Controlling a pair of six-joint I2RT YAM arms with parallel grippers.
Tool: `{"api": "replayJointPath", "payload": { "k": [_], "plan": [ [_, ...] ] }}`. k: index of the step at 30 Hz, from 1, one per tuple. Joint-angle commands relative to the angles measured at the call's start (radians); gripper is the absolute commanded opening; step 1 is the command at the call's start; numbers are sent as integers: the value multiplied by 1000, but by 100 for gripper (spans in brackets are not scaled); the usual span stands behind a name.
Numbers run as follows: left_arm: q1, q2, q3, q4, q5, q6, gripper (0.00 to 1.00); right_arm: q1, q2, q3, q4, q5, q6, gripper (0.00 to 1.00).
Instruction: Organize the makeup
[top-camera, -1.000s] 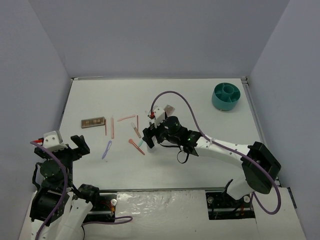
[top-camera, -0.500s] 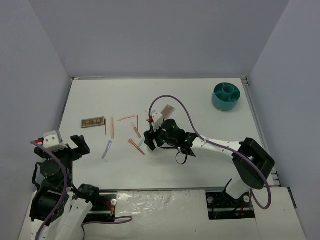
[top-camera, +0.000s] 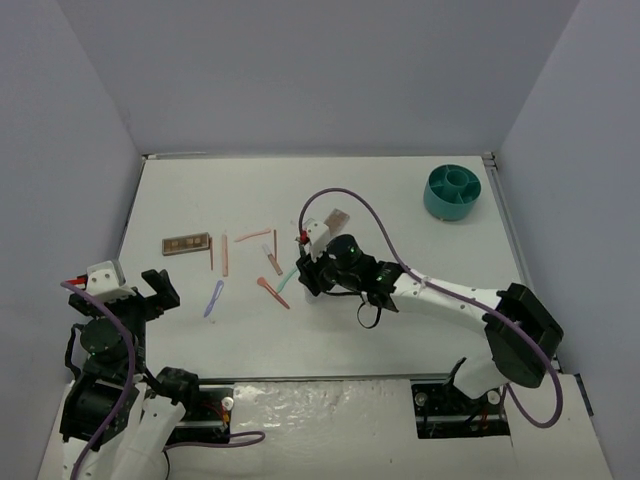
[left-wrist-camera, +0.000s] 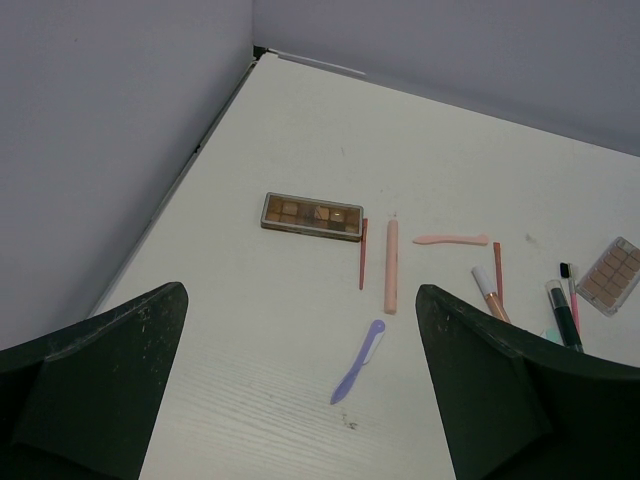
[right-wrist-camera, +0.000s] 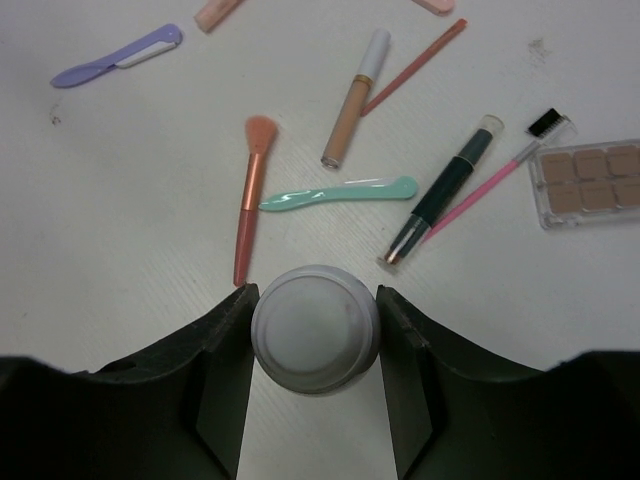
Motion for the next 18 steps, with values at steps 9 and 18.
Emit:
{"api": "replayJointPath", "payload": {
  "k": [9,18],
  "plan": [
    [0,18,10,44,-4,-11,97,-358,-197,338,-123,432,-72,0],
    [-2,0,4,49,2,-8,97,-835,-39,495,-114,246,92,0]
  ]
}}
